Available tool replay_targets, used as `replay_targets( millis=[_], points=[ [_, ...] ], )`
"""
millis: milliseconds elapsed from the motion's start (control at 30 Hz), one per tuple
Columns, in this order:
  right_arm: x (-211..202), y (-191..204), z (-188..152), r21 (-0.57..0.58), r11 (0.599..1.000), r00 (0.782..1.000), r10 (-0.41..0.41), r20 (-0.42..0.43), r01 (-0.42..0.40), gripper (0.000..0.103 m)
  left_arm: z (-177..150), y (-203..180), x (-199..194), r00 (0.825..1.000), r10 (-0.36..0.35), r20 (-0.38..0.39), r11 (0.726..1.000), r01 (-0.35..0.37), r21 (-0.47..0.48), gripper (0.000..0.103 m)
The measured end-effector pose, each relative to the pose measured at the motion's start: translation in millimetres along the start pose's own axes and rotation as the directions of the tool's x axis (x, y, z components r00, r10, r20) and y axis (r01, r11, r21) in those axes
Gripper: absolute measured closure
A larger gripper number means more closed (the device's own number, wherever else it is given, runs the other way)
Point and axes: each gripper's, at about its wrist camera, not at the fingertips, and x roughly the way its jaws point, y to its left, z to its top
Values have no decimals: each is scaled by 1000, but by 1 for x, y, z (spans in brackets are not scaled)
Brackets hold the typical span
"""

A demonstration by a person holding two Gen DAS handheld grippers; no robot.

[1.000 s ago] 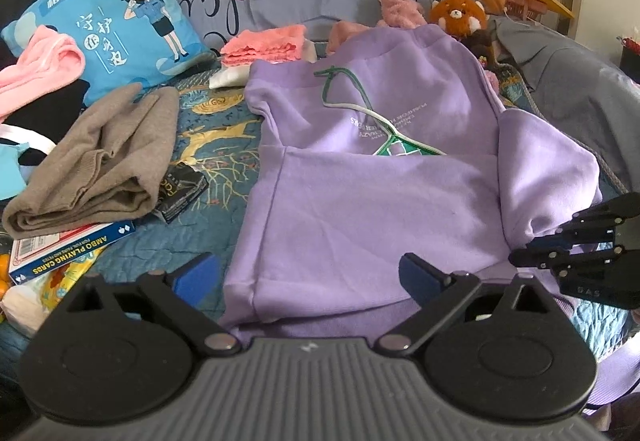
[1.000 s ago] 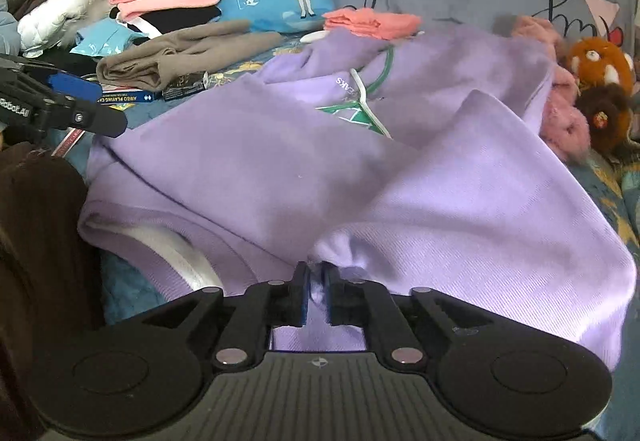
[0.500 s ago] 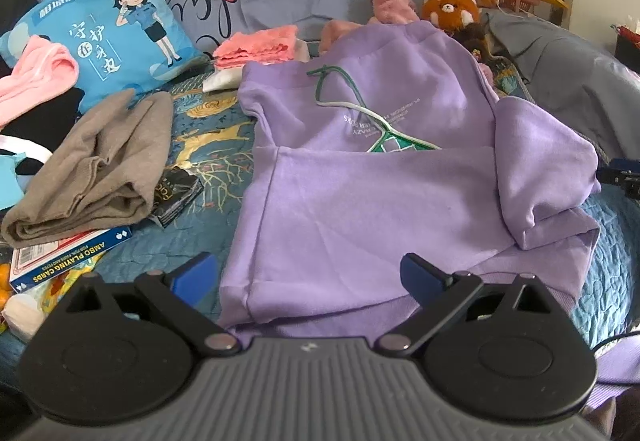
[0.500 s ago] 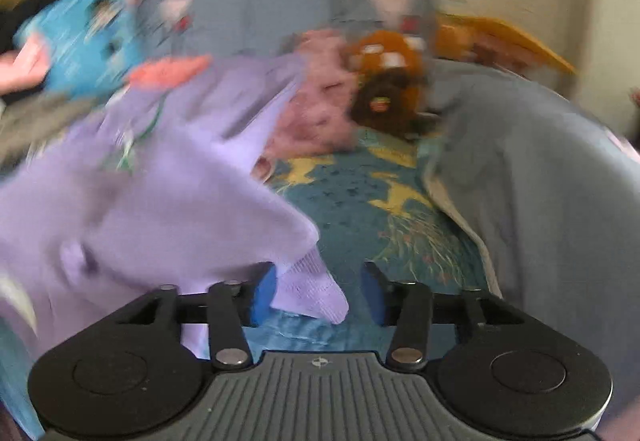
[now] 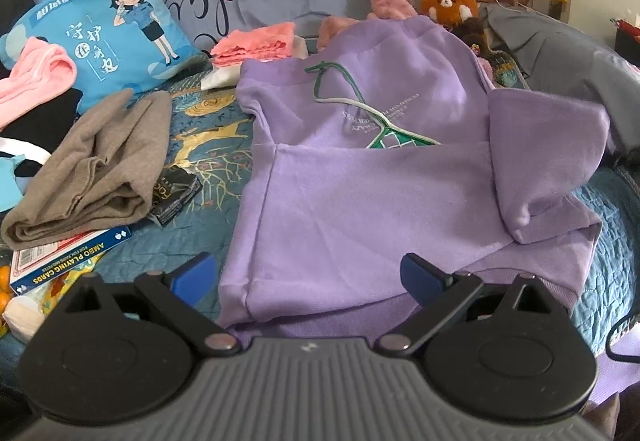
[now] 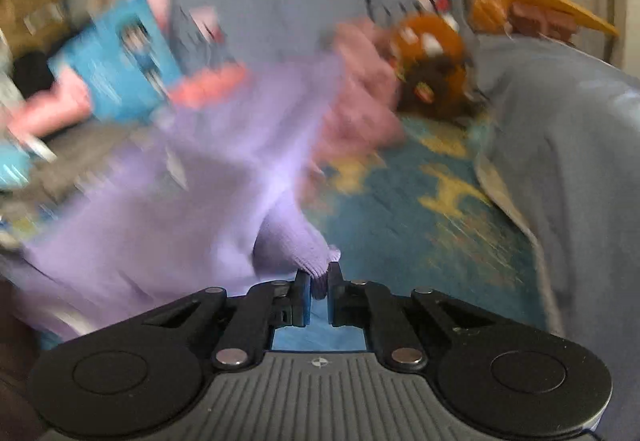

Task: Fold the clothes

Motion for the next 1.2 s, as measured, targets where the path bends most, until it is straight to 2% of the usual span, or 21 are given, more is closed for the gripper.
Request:
replay_targets(
  millis=[100, 233, 333, 433, 533, 633, 700, 767, 900, 1100, 1200],
  points=[
    [-7, 31, 25, -22, 990, 989, 143, 45, -143, 95, 0, 1, -1, 1000, -7, 6, 1000, 7, -10, 3],
    [25, 84, 51, -9, 944, 943, 331, 26, -330, 95, 1, 1, -2, 1000, -6, 17, 1000, 6, -9, 3],
    [65, 126, 58, 13, 925, 925, 379, -27, -379, 91, 0, 1, -5, 1000, -1, 30, 1000, 1, -7, 3],
    [103, 147, 56, 78, 900, 899, 433, -63, -428, 90, 0, 5, -5, 1000, 1, 29, 1000, 0, -23, 3],
    [113, 143, 56, 166, 909, 918, 394, -37, -383, 86, 0, 7, -6, 1000, 5, 29, 999, -4, -32, 3],
    [100, 128, 55, 143, 943, 952, 307, -14, -302, 83, -1, 9, -7, 999, 11, 34, 999, -10, -33, 3],
    [91, 126, 51, 22, 974, 973, 226, -56, -225, 77, 0, 10, -7, 999, 11, 35, 999, -9, -37, 2],
    [84, 130, 42, -109, 976, 979, 180, -98, -191, 70, 1, 9, -5, 1000, 14, 27, 999, -13, -38, 1],
    [87, 159, 26, -315, 921, 970, 190, -149, -229, 66, 2, 10, -1, 1000, 30, 8, 999, -30, -45, 1],
    [131, 227, 31, -468, 823, 946, 259, -194, -321, 67, 1, 23, -4, 996, 89, 12, 991, -88, -96, 1],
    [158, 251, 27, -552, 769, 945, 234, -228, -323, 67, 1, 37, -7, 991, 131, 13, 980, -127, -150, 1]
  ],
)
